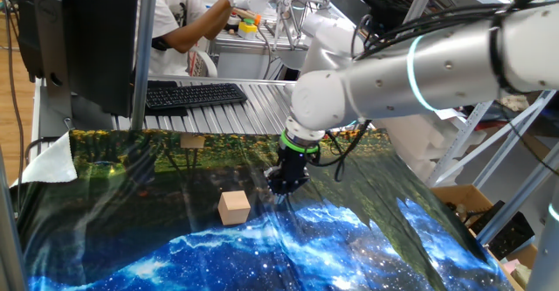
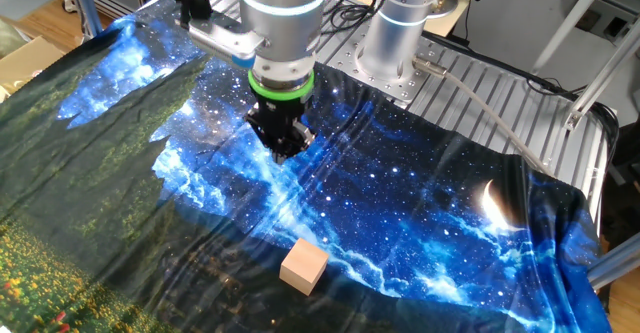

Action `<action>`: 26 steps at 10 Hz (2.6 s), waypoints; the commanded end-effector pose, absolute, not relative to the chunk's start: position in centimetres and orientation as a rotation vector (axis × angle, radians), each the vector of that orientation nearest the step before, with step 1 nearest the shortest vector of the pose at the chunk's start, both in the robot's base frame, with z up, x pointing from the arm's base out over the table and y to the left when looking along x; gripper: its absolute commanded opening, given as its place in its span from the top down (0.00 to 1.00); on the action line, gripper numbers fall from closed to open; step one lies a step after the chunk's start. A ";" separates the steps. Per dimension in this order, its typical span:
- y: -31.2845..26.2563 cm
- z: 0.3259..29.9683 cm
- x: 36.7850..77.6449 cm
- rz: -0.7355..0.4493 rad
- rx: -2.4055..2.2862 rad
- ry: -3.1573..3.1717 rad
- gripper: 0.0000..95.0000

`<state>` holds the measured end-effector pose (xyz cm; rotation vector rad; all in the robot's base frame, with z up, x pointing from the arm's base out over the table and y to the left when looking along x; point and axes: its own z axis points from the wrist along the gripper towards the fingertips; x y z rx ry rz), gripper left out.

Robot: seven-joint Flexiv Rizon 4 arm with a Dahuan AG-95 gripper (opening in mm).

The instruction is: Approach and touch the side of the small block

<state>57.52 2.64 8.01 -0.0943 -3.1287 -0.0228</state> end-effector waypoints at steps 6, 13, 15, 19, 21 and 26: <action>3.6 4.9 60.8 -0.031 -0.101 -3.132 1.00; 3.5 4.4 61.8 -0.038 -0.091 -3.125 1.00; 3.6 4.3 61.8 -0.037 -0.089 -3.121 1.00; 4.4 3.6 61.6 -0.041 -0.105 -3.119 1.00; 4.9 3.2 61.3 -0.037 -0.115 -3.119 1.00; 6.2 2.3 60.8 -0.051 -0.147 -3.117 1.00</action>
